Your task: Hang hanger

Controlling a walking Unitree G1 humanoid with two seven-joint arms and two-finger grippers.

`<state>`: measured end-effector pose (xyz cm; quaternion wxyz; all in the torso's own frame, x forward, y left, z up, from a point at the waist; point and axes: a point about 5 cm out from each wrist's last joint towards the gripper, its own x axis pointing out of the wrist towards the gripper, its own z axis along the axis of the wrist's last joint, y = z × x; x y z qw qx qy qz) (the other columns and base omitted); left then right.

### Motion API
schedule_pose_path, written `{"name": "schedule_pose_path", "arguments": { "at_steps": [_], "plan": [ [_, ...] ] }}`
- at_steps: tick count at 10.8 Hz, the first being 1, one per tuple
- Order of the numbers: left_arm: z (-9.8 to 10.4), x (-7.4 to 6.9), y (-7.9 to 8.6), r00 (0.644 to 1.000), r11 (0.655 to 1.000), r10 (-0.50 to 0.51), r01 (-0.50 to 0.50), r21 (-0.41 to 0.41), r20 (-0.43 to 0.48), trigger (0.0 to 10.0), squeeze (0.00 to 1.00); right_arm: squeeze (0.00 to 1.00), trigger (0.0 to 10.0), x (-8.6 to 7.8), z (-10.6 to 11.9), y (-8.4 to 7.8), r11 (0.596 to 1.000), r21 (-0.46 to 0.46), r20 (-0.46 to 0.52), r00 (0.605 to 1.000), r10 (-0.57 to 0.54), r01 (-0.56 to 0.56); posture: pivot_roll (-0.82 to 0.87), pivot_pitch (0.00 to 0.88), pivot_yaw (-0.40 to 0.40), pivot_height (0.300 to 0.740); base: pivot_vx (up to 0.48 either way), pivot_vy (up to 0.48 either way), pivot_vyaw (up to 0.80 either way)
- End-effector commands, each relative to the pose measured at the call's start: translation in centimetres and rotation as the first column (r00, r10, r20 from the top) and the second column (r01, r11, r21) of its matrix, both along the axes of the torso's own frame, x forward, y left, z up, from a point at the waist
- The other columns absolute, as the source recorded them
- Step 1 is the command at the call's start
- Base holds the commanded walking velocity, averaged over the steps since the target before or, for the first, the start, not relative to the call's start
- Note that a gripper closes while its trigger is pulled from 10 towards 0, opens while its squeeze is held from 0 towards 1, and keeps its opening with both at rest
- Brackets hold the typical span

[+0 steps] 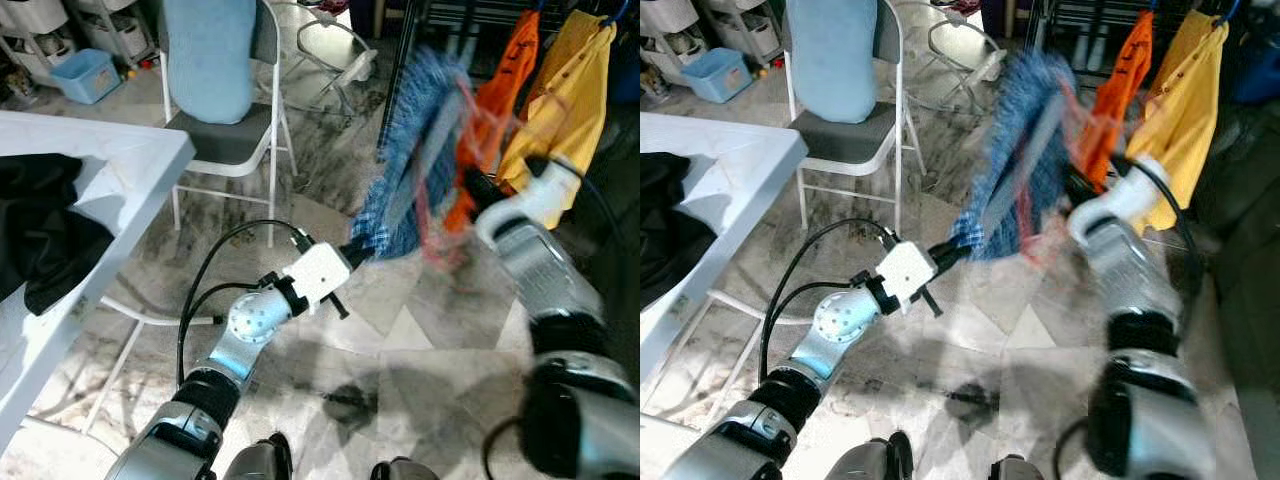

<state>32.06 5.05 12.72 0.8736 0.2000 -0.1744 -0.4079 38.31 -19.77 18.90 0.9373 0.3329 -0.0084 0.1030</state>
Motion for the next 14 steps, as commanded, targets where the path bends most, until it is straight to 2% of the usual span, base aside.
{"name": "schedule_pose_path", "arguments": {
  "at_steps": [1,2,3,4,5,6,7,9,11,12,14],
  "plan": [
    [0.6,0.3,0.2,0.997,0.999,0.023,-0.026,0.04,0.074,10.0,0.0,0.0,10.0,-0.2,0.3,0.7,0.999,0.014,0.009,0.999,0.039,-0.039,-0.05,0.13,0.014,0.74,0.0,0.0,0.0],
    [1.1,0.7,0.7,0.994,0.998,0.055,-0.059,0.037,0.099,10.0,0.0,0.0,10.0,-0.4,-0.4,0.8,0.999,0.011,-0.005,0.999,0.036,-0.036,-0.05,0.13,0.012,0.74,0.0,0.0,0.0],
    [1.5,1.0,1.2,0.987,0.995,0.087,-0.094,0.045,0.134,10.0,0.0,0.0,10.0,-0.6,-1.3,0.3,0.999,0.041,-0.041,0.999,-0.003,0.004,-0.05,0.131,0.013,0.74,0.0,0.0,0.0],
    [1.9,1.3,1.8,0.969,0.988,0.113,-0.134,0.083,0.218,10.0,0.0,0.0,10.0,-1.1,-2.3,-0.4,0.998,0.055,-0.083,0.996,-0.035,0.039,-0.05,0.132,0.015,0.74,0.0,0.0,0.0],
    [2.6,1.7,2.4,0.947,0.979,0.17,-0.195,0.064,0.274,10.0,0.0,0.0,10.0,-1.4,-3.5,-0.3,0.998,0.057,-0.148,0.988,-0.031,0.04,-0.05,0.134,0.015,0.74,0.0,0.0,0.0],
    [3.2,2.0,2.8,0.933,0.973,0.203,-0.226,0.044,0.299,10.0,0.0,0.0,10.0,-1.7,-4.5,0.1,0.999,0.028,-0.187,0.982,-0.011,0.017,-0.05,0.134,0.016,0.74,0.0,0.0,0.0],
    [4.5,2.6,3.2,0.899,0.962,0.252,-0.274,0.011,0.357,10.0,0.0,0.0,10.0,-2.5,-6.5,2.0,0.993,-0.021,-0.244,0.963,0.111,-0.12,-0.05,0.134,0.018,0.74,0.0,0.0,0.0],
    [5.9,3.1,3.5,0.865,0.955,0.271,-0.296,-0.008,0.423,10.0,0.0,0.0,10.0,-3.9,-9.4,3.2,0.979,-0.072,-0.333,0.93,0.156,-0.19,-0.05,0.136,0.021,0.74,0.0,0.0,0.0],
    [6.5,3.4,3.6,0.834,0.952,0.265,-0.306,0.007,0.485,10.0,0.0,0.0,10.0,-5.9,-12.2,4.3,0.939,-0.126,-0.419,0.875,0.243,-0.321,-0.05,0.143,0.024,0.74,0.0,0.0,0.0],
    [6.6,3.3,3.5,0.831,0.955,0.252,-0.295,0.008,0.496,10.0,0.0,0.0,10.0,-6.3,-12.9,4.6,0.927,-0.134,-0.439,0.859,0.261,-0.351,-0.05,0.144,0.022,0.74,0.0,0.0,0.0],
    [5.9,1.6,1.7,0.856,0.99,0.103,-0.138,0.032,0.506,10.0,0.0,0.0,10.0,-6.4,-14.2,4.3,0.938,-0.128,-0.481,0.847,0.226,-0.322,-0.04,0.145,0.02,0.74,0.0,0.0,0.0]
  ]
}}
